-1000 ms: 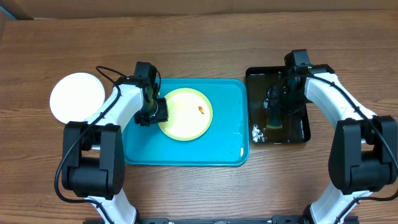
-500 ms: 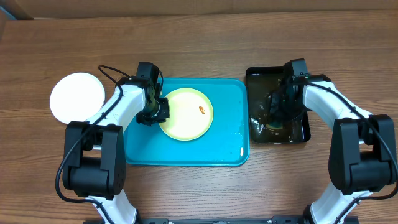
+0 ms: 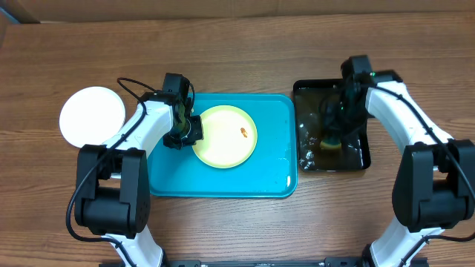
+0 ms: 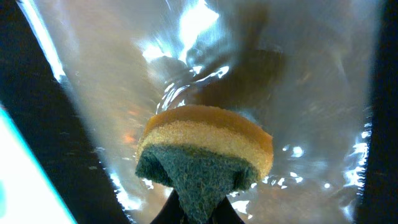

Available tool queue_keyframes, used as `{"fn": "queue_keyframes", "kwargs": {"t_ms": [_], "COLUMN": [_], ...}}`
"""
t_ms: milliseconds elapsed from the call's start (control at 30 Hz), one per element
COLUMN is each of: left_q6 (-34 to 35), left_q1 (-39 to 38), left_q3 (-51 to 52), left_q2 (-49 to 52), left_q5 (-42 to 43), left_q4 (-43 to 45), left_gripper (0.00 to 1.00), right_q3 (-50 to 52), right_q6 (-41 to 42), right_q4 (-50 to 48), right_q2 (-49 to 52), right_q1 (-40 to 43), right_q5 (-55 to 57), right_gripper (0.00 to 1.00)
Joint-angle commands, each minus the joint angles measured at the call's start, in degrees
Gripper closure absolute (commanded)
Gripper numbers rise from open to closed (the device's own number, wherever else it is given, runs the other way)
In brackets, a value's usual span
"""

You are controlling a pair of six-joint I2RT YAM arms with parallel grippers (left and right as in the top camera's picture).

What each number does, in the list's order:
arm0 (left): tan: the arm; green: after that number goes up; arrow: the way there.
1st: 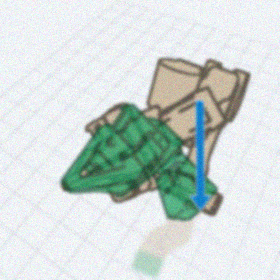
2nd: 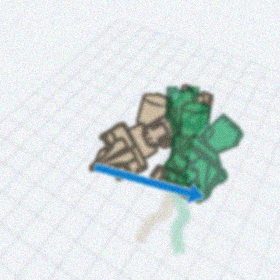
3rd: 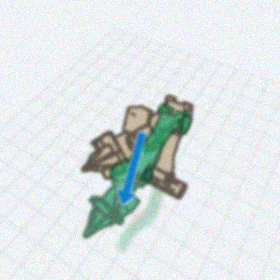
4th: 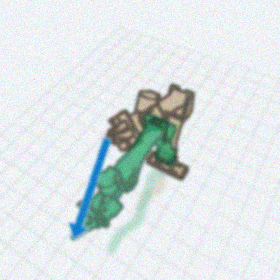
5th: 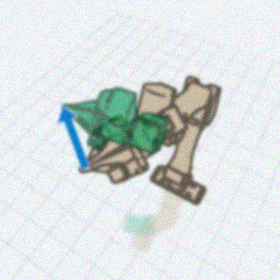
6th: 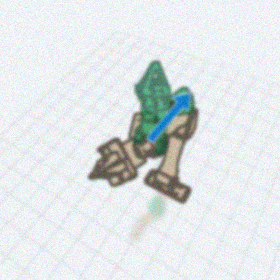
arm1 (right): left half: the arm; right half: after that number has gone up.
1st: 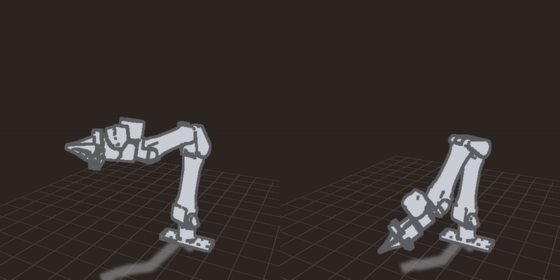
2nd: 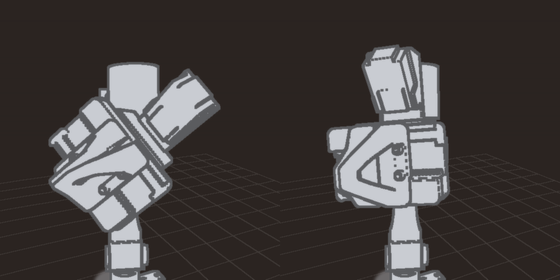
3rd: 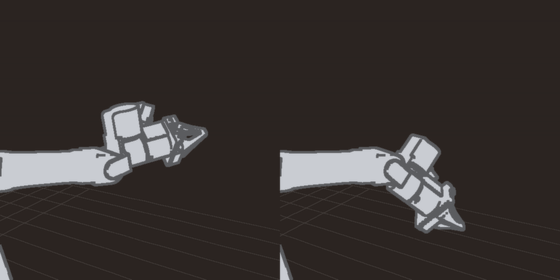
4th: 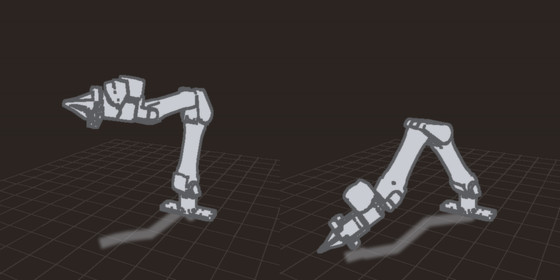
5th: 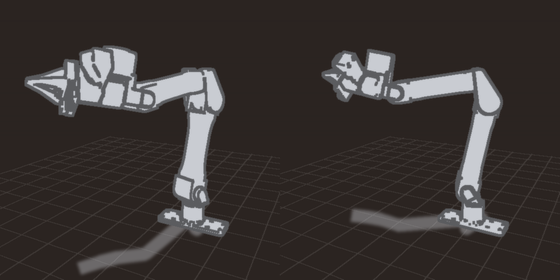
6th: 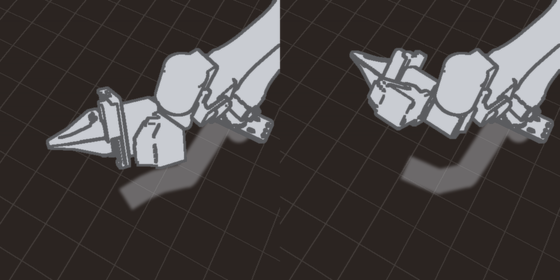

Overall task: Clean dirty plates on tray and stack at the side
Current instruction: 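Grasp the green sponge in the black tray with the right gripper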

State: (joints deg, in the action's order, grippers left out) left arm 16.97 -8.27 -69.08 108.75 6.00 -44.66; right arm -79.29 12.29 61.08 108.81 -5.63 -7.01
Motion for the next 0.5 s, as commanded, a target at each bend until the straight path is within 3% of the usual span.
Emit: {"fn": "queue_keyframes", "kwargs": {"t_ms": [0,67,200,267,467], "left_q6": [-0.24,-0.26,-0.26,-0.24,-0.24], "left_q1": [-0.37,-0.37,-0.37,-0.37,-0.42], "left_q3": [0.35,0.35,0.35,0.35,0.37], "left_q2": [-0.22,-0.22,-0.22,-0.22,-0.22], "left_q5": [-0.24,-0.24,-0.22,-0.2,-0.2], "left_q4": [0.46,1.31,4.31,4.66,2.6], "left_gripper": [0.88,0.67,0.65,0.76,0.96], "right_q3": [-2.16,-2.16,-2.23,-2.23,-2.23], "right_q6": [-0.48,-0.48,-0.5,-0.5,-0.79], "right_q4": [1.14,1.14,0.46,-0.28,-0.57], "right_q2": [-1.57,-1.55,-1.57,-1.57,-1.57], "right_q1": [0.11,0.11,0.11,0.11,-0.92], "right_q5": [3.41,6.58,7.56,7.54,9.86], "right_gripper": [0.96,0.96,0.96,0.96,0.96]}}
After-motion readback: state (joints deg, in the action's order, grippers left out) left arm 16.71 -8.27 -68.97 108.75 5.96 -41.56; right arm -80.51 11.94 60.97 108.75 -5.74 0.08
